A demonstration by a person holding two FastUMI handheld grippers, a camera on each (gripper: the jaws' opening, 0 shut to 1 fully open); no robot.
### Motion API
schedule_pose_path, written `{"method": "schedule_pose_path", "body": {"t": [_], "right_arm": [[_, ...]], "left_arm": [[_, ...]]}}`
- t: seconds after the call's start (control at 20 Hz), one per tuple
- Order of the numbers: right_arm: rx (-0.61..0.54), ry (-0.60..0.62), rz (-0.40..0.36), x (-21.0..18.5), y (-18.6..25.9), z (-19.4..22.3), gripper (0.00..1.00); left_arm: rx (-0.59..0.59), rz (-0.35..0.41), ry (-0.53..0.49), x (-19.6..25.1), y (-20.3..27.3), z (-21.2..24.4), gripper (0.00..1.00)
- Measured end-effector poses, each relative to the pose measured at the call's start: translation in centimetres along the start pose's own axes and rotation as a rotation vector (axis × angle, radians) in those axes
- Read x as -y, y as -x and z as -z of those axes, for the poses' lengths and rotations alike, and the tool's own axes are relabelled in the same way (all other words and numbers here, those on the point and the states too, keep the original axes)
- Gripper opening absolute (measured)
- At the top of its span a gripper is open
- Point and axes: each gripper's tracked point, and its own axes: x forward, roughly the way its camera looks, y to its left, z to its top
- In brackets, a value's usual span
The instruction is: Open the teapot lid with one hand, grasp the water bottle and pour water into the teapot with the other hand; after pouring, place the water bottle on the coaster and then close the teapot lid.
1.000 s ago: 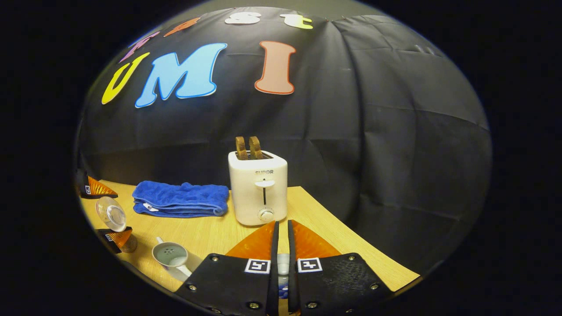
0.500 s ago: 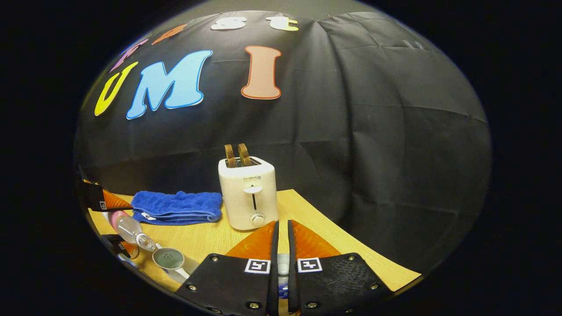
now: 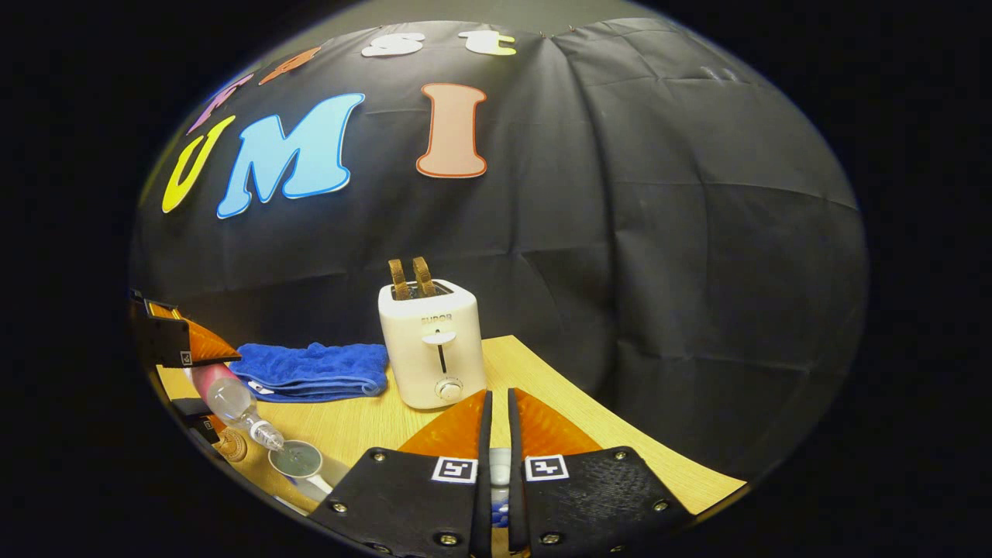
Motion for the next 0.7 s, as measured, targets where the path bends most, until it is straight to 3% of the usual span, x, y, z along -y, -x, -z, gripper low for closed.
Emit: {"method": "schedule_pose_path", "body": {"t": [0.5, 0.7], "right_arm": [[0.009, -0.001, -0.02, -0.7, 0.2, -0.3, 0.08], [0.009, -0.009, -0.025, -0.8, 0.2, -0.2, 0.08]], "left_arm": [[-0.035, -0.058, -0.219, -2.4, 0.3, 0.1, 0.86], [-0.034, -0.062, -0.255, -3.2, 0.7, -0.6, 0.86]]}}
